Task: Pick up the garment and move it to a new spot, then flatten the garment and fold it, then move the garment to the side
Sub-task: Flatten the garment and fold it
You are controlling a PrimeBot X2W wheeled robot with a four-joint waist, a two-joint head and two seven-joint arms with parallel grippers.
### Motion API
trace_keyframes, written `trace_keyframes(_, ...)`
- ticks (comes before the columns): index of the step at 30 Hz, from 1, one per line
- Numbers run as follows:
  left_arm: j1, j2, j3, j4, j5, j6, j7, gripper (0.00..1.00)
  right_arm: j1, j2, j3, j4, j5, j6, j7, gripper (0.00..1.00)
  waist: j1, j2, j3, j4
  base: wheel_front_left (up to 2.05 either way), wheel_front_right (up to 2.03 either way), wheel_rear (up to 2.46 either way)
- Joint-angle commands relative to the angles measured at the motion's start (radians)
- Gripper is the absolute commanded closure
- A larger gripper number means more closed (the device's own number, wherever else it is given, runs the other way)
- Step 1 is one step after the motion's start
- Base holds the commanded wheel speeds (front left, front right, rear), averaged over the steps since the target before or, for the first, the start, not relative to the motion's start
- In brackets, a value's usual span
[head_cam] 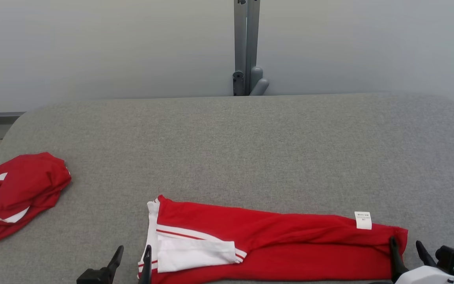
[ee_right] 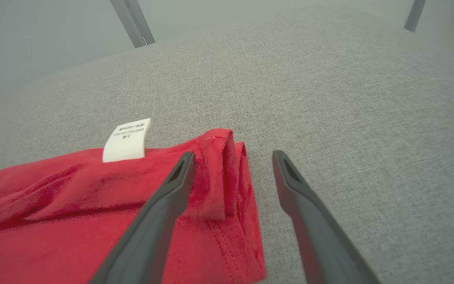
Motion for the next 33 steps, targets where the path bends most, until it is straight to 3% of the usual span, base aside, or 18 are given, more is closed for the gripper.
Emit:
trace_keyframes(1,0.014,-0.004,0.008,0.003,0.012,-0.004,0.000,0.00,-0.002,-0.001,0.005,0.029,0.011,-0.002,0.000,0.00,0.0000,0.0000,0.003,0.007,0.00,0.00,0.00)
trace_keyframes(21,0.008,0.001,-0.009,0.002,0.008,-0.004,0.000,0.00,-0.100,-0.014,0.049,0.291,0.049,-0.002,0.002,0.02,0.0000,0.0000,0.013,0.050,0.00,0.00,0.00)
trace_keyframes(23,0.009,0.001,-0.010,0.000,0.008,-0.004,0.000,0.00,-0.107,-0.018,0.047,0.313,0.045,-0.002,0.002,0.35,0.0000,0.0000,0.013,0.052,0.00,0.00,0.00)
trace_keyframes(24,0.009,0.002,-0.010,-0.001,0.008,-0.005,0.000,0.00,-0.109,-0.019,0.048,0.322,0.045,-0.002,0.002,0.82,0.0000,0.0000,0.013,0.054,0.00,0.00,0.00)
trace_keyframes(25,0.010,0.002,-0.010,-0.001,0.007,-0.005,0.000,0.00,-0.115,-0.018,0.048,0.329,0.049,-0.002,0.002,1.00,0.0000,0.0000,0.013,0.054,0.00,0.00,0.00)
trace_keyframes(33,-0.002,0.001,0.000,0.008,-0.010,-0.005,0.000,0.00,-0.185,-0.068,-0.074,0.304,0.041,-0.002,0.000,1.00,0.0000,0.0000,0.028,0.049,0.00,0.00,0.00)
